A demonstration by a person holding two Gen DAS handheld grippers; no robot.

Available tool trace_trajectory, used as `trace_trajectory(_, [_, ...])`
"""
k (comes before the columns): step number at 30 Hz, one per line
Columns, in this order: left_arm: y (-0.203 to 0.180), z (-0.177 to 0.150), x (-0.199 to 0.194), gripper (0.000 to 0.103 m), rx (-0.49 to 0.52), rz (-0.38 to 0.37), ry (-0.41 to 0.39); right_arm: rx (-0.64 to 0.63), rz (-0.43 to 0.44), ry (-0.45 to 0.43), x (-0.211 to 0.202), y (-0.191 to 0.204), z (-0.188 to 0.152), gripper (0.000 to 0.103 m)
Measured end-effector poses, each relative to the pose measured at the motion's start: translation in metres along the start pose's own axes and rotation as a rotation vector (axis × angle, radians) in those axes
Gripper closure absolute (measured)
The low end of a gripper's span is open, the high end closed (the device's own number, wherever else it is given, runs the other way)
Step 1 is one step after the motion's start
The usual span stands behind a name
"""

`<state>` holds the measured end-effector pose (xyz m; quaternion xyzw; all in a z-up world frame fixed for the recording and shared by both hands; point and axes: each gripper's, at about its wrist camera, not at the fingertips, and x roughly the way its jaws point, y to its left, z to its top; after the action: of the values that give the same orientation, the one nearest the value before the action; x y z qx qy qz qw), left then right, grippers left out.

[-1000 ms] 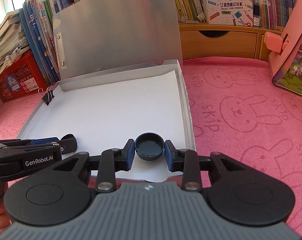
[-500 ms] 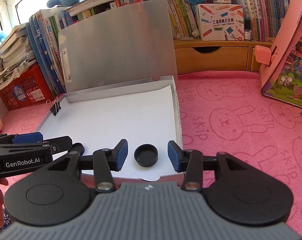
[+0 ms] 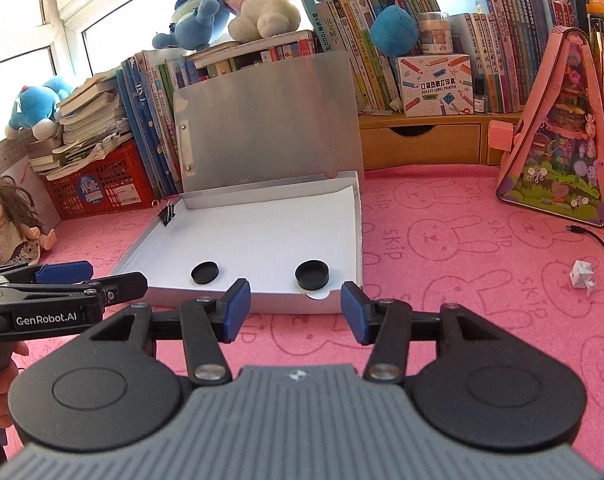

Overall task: Organize objects
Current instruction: 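Open both grippers to drop the black lids inside the box, then grasp the crumpled white tissue with the left gripper while the right gripper approaches a black lid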

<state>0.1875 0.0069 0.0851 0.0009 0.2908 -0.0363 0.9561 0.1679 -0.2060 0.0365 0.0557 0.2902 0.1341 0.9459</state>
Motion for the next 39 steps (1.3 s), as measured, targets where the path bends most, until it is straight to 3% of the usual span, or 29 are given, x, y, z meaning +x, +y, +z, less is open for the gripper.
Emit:
trace_trajectory(14, [0.003, -0.053, -0.061, 0.018, -0.001, -0.01, -0.06, -0.095, 0.008, -0.036, -0.048, 0.021, -0.038, 0.034])
trace_trajectory(18, [0.011, -0.076, -0.077, 0.013, 0.002, 0.005, -0.09, -0.118, 0.002, -0.049, -0.058, 0.02, -0.051, 0.032])
trace_trajectory(35, [0.035, -0.154, -0.106, 0.01, -0.011, -0.006, -0.12, -0.131, -0.058, -0.005, -0.072, 0.019, -0.113, 0.03])
trace_trajectory(39, [0.036, -0.167, -0.107, 0.008, -0.02, 0.02, -0.118, -0.123, -0.068, -0.013, -0.075, 0.019, -0.122, 0.03])
